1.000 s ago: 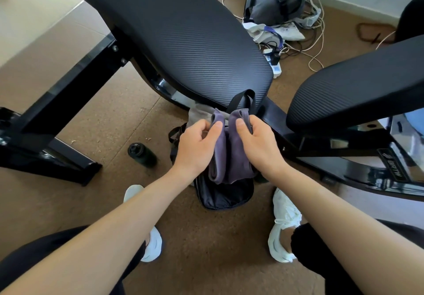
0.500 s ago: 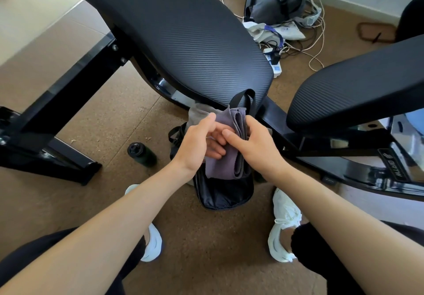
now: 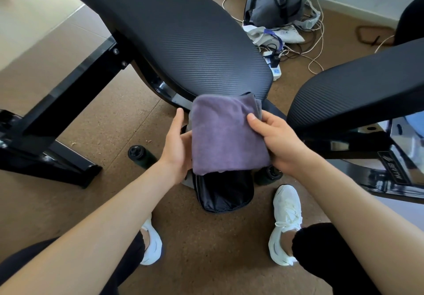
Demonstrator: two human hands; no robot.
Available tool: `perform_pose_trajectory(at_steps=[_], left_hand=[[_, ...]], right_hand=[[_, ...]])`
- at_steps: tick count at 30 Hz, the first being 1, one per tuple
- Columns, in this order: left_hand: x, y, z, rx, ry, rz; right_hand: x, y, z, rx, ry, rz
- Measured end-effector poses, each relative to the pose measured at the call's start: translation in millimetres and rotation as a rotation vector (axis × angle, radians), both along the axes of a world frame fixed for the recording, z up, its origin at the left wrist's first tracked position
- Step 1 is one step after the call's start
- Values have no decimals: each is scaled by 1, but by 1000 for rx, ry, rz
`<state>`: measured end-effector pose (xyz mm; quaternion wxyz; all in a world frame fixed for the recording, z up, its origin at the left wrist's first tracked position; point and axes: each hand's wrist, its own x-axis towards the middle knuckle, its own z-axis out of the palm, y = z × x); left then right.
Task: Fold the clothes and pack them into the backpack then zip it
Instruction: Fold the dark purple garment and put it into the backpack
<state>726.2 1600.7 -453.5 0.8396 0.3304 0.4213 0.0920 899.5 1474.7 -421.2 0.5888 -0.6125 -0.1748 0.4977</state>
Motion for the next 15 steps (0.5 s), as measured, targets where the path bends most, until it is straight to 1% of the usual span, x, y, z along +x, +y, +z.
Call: perform_pose_trajectory(at_steps=[2, 4, 5, 7, 10, 12, 15], left_hand=[[2, -4, 2, 53, 28, -69], [4, -6, 1, 149, 58, -94], [5, -6, 1, 235, 100, -100], [5, -7, -4, 469, 215, -110], [5, -12, -5, 747, 301, -159], [5, -14, -4, 902, 349, -201], [5, -19, 0, 1167, 481, -245]], right_hand=[[-1, 0, -10, -76, -128, -35], [-1, -1, -15, -122, -183, -41], [-2, -1, -15, -132, -192, -43], [-3, -3, -14, -128, -208, -44], [-8, -4, -13, -125, -194, -56], [-11, -3, -17, -166, -190, -95], [-12, 1, -23, -252, -203, -169]])
